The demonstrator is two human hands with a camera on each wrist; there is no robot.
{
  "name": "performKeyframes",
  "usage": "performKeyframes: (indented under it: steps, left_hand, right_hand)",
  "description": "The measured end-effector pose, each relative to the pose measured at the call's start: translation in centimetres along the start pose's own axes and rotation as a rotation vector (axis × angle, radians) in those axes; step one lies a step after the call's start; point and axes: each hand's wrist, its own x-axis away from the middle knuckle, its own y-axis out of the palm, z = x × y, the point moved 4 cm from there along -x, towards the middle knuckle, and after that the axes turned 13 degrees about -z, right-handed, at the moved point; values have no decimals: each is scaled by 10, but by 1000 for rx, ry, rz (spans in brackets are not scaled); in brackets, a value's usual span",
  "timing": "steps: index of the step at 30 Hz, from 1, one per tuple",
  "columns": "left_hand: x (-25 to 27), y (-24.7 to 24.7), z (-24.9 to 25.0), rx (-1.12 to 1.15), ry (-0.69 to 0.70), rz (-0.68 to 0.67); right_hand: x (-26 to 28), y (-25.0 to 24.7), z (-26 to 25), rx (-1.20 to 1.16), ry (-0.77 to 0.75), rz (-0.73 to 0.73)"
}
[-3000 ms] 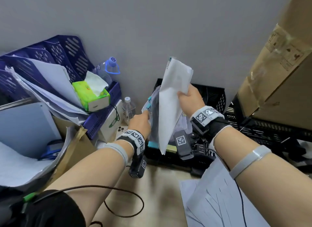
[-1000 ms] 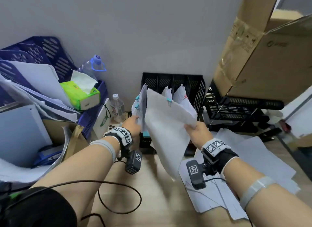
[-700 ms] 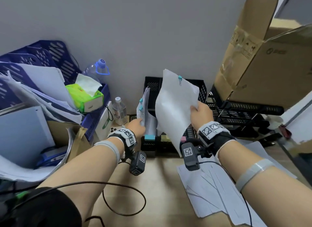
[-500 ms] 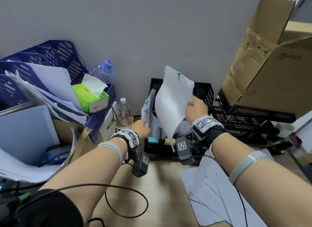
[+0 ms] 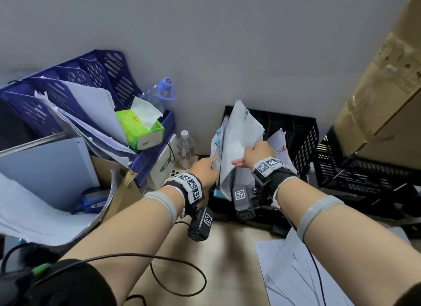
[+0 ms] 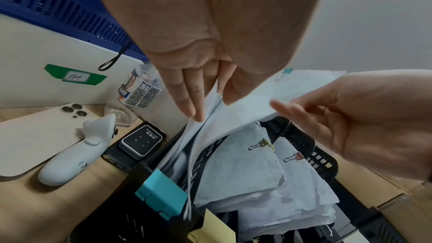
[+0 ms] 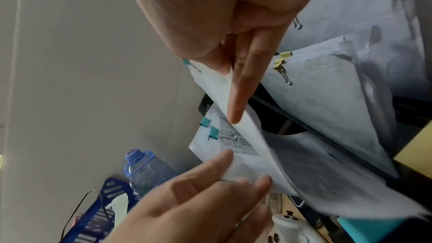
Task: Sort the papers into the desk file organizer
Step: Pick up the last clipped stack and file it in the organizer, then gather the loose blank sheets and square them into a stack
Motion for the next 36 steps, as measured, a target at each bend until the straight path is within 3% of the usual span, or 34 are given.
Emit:
performKeyframes:
  steps: [3,10,18,22,29,36]
  left_hand:
    - [0,-2,5,-29,2,33]
    - [7,7,13,-49,7,-23]
    - [14,34,9,98,97,3]
    - [23,81,24,178,170,-135]
    - [38,195,63,157,244,-460]
    - [45,295,98,45,225,-632]
  right_hand:
    - [-6,6,2,-108,-14,-7]
    - [-7,39,32,88,26,-330]
    - [29,36,76,-10,77,-339]
    - [67,18,132,-129,177,-252]
    - [164,-40,233,-336,355,31]
    - [255,-104,321,-610,444,382]
